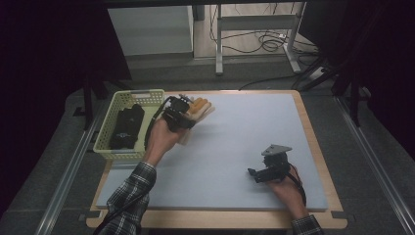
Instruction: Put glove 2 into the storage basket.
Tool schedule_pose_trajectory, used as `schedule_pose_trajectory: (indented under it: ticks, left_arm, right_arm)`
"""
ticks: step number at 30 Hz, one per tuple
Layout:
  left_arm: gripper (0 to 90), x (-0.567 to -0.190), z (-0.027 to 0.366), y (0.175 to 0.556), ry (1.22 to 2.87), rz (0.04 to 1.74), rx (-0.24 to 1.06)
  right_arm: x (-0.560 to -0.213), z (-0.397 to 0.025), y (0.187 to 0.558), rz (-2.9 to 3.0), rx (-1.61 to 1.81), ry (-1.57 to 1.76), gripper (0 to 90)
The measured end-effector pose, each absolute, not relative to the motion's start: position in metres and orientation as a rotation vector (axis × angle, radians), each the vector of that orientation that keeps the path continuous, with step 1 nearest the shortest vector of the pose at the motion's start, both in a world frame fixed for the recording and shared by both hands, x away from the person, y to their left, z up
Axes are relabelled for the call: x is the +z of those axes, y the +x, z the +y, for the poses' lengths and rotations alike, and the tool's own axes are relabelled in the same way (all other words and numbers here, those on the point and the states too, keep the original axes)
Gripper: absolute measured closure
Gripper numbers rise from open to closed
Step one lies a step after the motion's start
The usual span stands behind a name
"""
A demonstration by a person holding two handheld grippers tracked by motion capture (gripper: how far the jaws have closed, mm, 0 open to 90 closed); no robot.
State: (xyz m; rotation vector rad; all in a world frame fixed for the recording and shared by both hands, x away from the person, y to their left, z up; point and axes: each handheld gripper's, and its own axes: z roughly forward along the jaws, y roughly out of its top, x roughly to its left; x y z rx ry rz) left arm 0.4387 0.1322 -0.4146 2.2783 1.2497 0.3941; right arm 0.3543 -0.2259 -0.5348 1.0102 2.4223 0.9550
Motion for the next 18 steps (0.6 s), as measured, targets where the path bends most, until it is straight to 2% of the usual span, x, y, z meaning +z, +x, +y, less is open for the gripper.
schedule_pose_trajectory:
  ticks: [18]
  left_arm:
    - [59.6,-0.399,0.248,0.447,2.051,1.580,0.477]
  right_arm:
    - [-0.535,-0.226,0.354,2.422,0.955,1.009,1.3]
